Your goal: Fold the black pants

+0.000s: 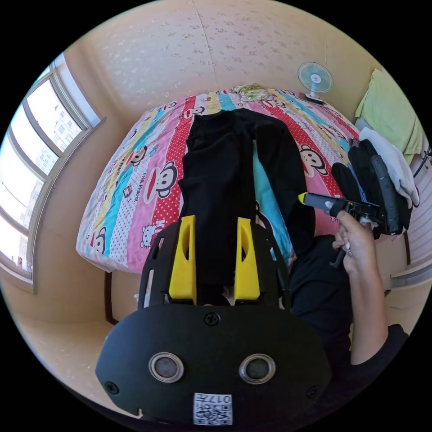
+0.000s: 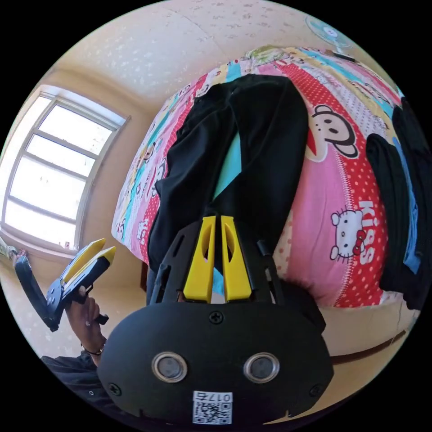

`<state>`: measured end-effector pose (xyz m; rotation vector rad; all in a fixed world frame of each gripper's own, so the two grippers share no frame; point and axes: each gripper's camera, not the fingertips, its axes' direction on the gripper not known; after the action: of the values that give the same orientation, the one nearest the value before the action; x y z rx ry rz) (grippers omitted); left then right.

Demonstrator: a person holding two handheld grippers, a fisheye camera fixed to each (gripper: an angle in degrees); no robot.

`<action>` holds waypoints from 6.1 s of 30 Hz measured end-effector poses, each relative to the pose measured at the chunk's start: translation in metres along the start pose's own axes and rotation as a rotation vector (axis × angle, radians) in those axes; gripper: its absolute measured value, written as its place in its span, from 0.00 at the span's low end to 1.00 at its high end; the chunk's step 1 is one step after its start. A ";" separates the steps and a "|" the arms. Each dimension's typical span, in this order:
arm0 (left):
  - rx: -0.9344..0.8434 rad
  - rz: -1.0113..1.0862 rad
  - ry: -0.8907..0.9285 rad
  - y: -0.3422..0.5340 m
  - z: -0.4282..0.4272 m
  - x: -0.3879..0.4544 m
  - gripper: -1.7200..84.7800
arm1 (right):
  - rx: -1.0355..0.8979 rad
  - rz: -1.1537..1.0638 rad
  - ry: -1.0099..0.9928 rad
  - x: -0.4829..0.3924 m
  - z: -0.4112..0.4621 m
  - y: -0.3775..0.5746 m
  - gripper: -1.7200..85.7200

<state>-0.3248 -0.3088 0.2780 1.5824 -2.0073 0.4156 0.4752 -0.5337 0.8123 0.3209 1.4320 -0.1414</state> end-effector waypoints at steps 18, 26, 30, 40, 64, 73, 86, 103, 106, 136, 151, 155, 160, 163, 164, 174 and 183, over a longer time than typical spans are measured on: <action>0.034 0.020 0.000 -0.009 0.000 -0.037 0.18 | 0.120 0.129 0.048 0.056 -0.086 0.053 0.05; 0.032 0.011 0.035 -0.012 0.002 -0.069 0.18 | 0.140 0.150 0.058 0.065 -0.118 0.077 0.05; 0.022 -0.010 0.044 -0.008 0.012 -0.098 0.18 | 0.177 0.129 0.098 0.062 -0.145 0.095 0.05; -0.099 -0.201 0.111 0.013 0.095 -0.246 0.21 | 0.103 0.221 0.575 0.104 -0.166 0.132 0.07; -0.379 -0.042 0.440 0.029 0.139 -0.290 0.06 | -0.288 -0.394 -0.188 -0.019 -0.028 0.125 0.05; -0.363 -0.143 0.423 0.031 0.140 -0.293 0.15 | 0.296 0.062 0.350 0.111 -0.181 0.136 0.14; -0.235 0.116 0.496 -0.031 0.109 -0.178 0.16 | 0.063 0.000 0.547 0.135 -0.173 0.100 0.10; -0.239 0.161 0.353 -0.034 0.117 -0.097 0.18 | 0.253 0.472 0.105 0.181 -0.178 0.135 0.22; -0.222 0.169 0.297 -0.030 0.116 -0.092 0.18 | 0.259 0.614 0.135 0.186 -0.182 0.131 0.18; -0.116 0.209 0.832 -0.082 0.075 -0.129 0.23 | 0.280 -0.378 -0.051 0.023 -0.225 0.211 0.05; -0.127 0.059 1.052 -0.080 0.139 -0.195 0.03 | -0.182 -0.786 0.057 -0.011 -0.120 0.206 0.05; -0.071 0.041 1.058 -0.071 0.122 -0.231 0.02 | -0.100 -0.785 0.149 -0.019 -0.149 0.097 0.06; -0.021 0.030 1.071 -0.063 0.108 -0.273 0.02 | -0.061 -0.388 0.213 -0.005 -0.065 -0.131 0.20; -0.020 0.033 1.080 -0.062 0.103 -0.287 0.02 | -0.037 -0.233 0.149 0.007 0.011 -0.231 0.22; -0.017 0.030 1.084 -0.061 0.102 -0.291 0.02 | 0.004 -0.175 0.218 0.010 0.037 -0.257 0.23; 0.028 -0.034 1.130 -0.047 0.075 -0.361 0.02 | 0.087 -0.041 0.605 0.060 0.167 -0.306 0.06; 0.086 -0.249 1.070 0.003 0.037 -0.467 0.01 | 0.206 -0.434 0.181 -0.083 0.216 -0.276 0.05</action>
<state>-0.2611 0.0419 -0.0265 1.2071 -0.9741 0.9913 0.5899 -0.8683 0.8806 0.1891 1.6553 -0.6293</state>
